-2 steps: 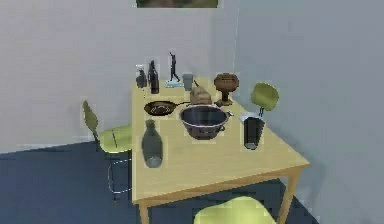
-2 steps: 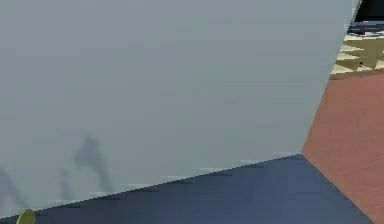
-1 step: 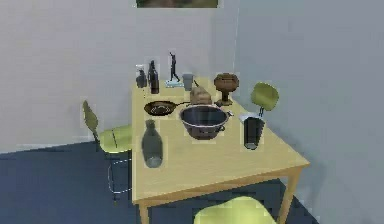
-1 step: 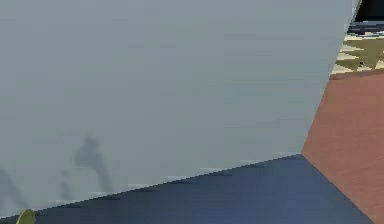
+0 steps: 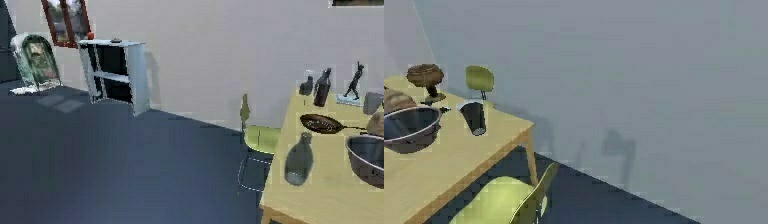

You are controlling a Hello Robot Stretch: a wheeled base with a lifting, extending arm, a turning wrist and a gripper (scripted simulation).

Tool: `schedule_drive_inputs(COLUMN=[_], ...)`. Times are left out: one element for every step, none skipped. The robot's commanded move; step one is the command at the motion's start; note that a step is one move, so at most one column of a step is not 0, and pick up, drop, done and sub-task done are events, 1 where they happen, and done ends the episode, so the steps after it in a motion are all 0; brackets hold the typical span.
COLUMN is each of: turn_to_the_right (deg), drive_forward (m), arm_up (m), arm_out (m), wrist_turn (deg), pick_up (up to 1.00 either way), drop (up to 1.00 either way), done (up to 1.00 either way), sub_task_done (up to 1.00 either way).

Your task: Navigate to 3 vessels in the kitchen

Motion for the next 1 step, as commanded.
schedule_drive_inputs(turn_to_the_right=[-39.0], drive_forward=[0.00], arm_up=[0.00], arm_out=[0.00], wrist_turn=[0.0], pick_up=[0.00], drop=[0.00], done=[0.00], sub_task_done=[0.00])
